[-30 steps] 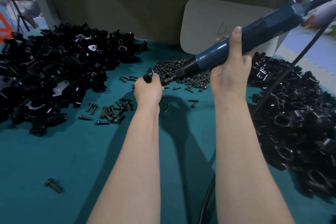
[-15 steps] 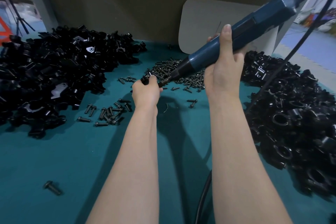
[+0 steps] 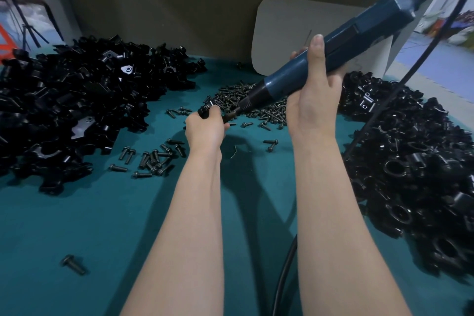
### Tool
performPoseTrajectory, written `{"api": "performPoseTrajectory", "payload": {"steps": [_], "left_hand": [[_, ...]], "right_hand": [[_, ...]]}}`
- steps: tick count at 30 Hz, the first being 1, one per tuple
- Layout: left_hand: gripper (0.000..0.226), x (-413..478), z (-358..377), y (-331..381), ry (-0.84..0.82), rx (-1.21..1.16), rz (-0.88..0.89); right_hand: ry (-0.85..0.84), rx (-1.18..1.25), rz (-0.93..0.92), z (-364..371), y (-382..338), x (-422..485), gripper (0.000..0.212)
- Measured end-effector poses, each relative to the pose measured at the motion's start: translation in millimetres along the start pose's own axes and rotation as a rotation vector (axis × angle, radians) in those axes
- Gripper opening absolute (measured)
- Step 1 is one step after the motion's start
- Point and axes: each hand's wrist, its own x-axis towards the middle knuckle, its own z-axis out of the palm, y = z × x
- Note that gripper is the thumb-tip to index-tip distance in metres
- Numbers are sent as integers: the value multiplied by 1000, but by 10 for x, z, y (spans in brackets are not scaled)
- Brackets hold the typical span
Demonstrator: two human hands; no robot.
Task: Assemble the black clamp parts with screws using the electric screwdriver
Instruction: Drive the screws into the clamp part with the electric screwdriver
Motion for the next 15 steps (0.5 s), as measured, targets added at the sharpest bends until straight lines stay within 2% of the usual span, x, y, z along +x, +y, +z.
{"api": "performPoseTrajectory", "payload": {"steps": [6, 10, 15], "left_hand": [[47, 26, 1, -27, -3, -8, -16], [47, 67, -6, -38, -16, -11, -38], [46, 75, 0, -32, -26, 12, -77]], "right_hand": [[-18, -15, 7, 3, 11, 0, 50], [-46, -2, 27, 7, 3, -2, 49], [-218, -21, 20, 16, -46, -41, 37]]}}
